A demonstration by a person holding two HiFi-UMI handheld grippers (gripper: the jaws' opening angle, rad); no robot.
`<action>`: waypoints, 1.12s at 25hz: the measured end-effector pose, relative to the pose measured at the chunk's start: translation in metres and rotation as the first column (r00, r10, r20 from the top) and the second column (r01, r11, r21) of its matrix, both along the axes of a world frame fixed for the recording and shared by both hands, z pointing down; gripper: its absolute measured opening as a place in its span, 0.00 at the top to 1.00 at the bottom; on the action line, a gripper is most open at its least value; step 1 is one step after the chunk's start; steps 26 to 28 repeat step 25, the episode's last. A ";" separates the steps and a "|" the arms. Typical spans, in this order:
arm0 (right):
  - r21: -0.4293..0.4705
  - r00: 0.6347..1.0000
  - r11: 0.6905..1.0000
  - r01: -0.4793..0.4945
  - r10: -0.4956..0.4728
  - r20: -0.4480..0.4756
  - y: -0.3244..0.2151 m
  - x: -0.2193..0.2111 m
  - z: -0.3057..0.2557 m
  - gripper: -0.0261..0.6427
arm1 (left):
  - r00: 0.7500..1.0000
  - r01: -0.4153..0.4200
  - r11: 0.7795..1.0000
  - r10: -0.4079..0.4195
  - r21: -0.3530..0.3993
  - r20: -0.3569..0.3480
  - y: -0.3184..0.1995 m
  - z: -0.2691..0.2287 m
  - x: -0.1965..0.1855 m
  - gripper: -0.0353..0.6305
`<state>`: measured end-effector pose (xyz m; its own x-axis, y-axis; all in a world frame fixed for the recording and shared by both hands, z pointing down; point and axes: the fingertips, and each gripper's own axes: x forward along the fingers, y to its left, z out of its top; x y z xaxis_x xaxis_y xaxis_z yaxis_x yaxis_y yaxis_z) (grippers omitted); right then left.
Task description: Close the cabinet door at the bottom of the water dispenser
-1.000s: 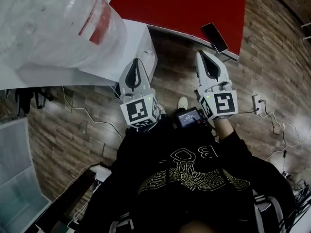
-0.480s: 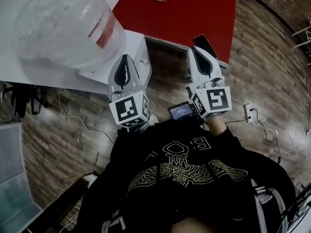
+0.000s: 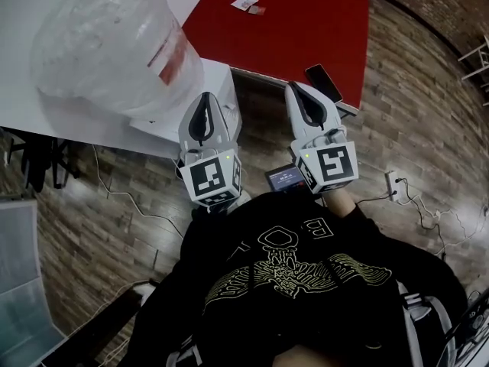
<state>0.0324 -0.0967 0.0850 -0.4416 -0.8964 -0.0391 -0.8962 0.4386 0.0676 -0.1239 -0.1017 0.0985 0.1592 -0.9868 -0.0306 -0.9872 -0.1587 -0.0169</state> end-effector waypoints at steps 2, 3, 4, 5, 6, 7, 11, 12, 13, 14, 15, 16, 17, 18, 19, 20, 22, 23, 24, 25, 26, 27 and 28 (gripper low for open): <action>0.002 1.000 1.000 0.001 -0.001 -0.003 0.000 -0.001 -0.001 0.96 | 1.000 0.001 1.000 -0.001 0.005 0.004 0.000 -0.002 0.001 0.94; 0.002 1.000 1.000 0.001 -0.001 -0.003 0.000 -0.001 -0.001 0.96 | 1.000 0.001 1.000 -0.001 0.006 0.006 0.001 -0.002 0.001 0.94; 0.002 1.000 1.000 0.001 -0.001 -0.002 0.001 -0.001 -0.001 0.96 | 1.000 0.002 1.000 -0.002 0.003 0.006 0.002 -0.001 0.001 0.94; 0.001 1.000 1.000 0.001 -0.001 -0.001 0.002 -0.001 0.000 0.96 | 1.000 0.003 1.000 -0.003 -0.001 0.007 0.003 0.000 0.000 0.94; 0.001 1.000 1.000 -0.001 0.001 0.000 0.002 -0.001 0.001 0.96 | 1.000 0.006 1.000 -0.006 -0.005 0.010 0.004 0.001 -0.001 0.94; 0.000 1.000 1.000 -0.004 0.004 0.000 0.002 -0.001 0.001 0.96 | 1.000 0.008 1.000 -0.008 -0.008 0.014 0.004 0.002 -0.002 0.94; -0.011 1.000 1.000 -0.004 0.004 -0.003 0.001 -0.002 0.006 0.96 | 1.000 0.013 1.000 -0.013 -0.012 0.015 0.003 0.002 -0.004 0.94; -0.008 1.000 1.000 -0.001 0.001 -0.005 0.001 -0.002 0.006 0.96 | 1.000 0.012 1.000 -0.012 -0.013 0.015 0.003 0.002 -0.004 0.94; -0.003 1.000 1.000 0.002 -0.002 -0.011 0.001 -0.003 0.005 0.96 | 1.000 0.010 1.000 -0.010 -0.013 0.016 0.003 0.002 -0.003 0.94; 0.001 1.000 1.000 0.005 -0.005 -0.019 0.002 -0.005 0.005 0.96 | 1.000 0.008 1.000 -0.007 -0.015 0.017 0.003 0.002 -0.002 0.94; 0.002 1.000 1.000 0.009 -0.009 -0.024 0.002 -0.006 0.005 0.96 | 1.000 0.005 1.000 -0.005 -0.016 0.017 0.003 0.002 -0.001 0.94; 0.002 1.000 1.000 0.013 -0.013 -0.026 0.002 -0.008 0.005 0.96 | 1.000 0.003 1.000 -0.003 -0.018 0.017 0.002 0.003 0.000 0.94; 0.000 0.999 1.000 0.016 -0.016 -0.027 0.002 -0.010 0.005 0.96 | 1.000 0.002 1.000 -0.001 -0.019 0.016 0.002 0.003 0.000 0.94; -0.001 0.999 1.000 0.018 -0.018 -0.028 0.002 -0.011 0.006 0.96 | 1.000 0.000 1.000 0.000 -0.020 0.017 0.001 0.004 0.001 0.94; -0.002 0.999 1.000 0.018 -0.018 -0.029 0.001 -0.011 0.006 0.96 | 1.000 -0.002 1.000 0.002 -0.021 0.018 0.000 0.004 0.001 0.94; -0.003 0.999 1.000 0.018 -0.018 -0.030 0.001 -0.012 0.007 0.96 | 1.000 -0.004 1.000 0.005 -0.022 0.020 0.000 0.005 0.001 0.94; -0.007 0.999 1.000 0.014 -0.014 -0.035 -0.002 -0.012 0.009 0.96 | 1.000 -0.009 1.000 0.010 -0.025 0.025 -0.002 0.006 0.002 0.94; -0.009 0.999 1.000 0.013 -0.014 -0.037 -0.003 -0.012 0.010 0.96 | 1.000 -0.012 1.000 0.013 -0.028 0.026 -0.003 0.007 0.003 0.94; -0.011 0.999 1.000 0.013 -0.013 -0.038 -0.004 -0.012 0.011 0.96 | 1.000 -0.014 0.999 0.015 -0.031 0.026 -0.004 0.008 0.003 0.94; -0.013 0.999 1.000 0.012 -0.013 -0.039 -0.005 -0.012 0.012 0.96 | 1.000 -0.017 0.999 0.018 -0.034 0.025 -0.006 0.009 0.004 0.94; -0.013 0.999 1.000 0.012 -0.013 -0.039 -0.005 -0.012 0.012 0.96 | 1.000 -0.017 0.999 0.018 -0.034 0.025 -0.006 0.009 0.004 0.94; -0.013 0.999 1.000 0.012 -0.013 -0.039 -0.005 -0.012 0.012 0.96 | 1.000 -0.017 0.999 0.018 -0.034 0.025 -0.006 0.009 0.004 0.94; -0.013 0.999 1.000 0.012 -0.013 -0.039 -0.005 -0.012 0.012 0.96 | 1.000 -0.017 0.999 0.018 -0.034 0.025 -0.006 0.009 0.004 0.94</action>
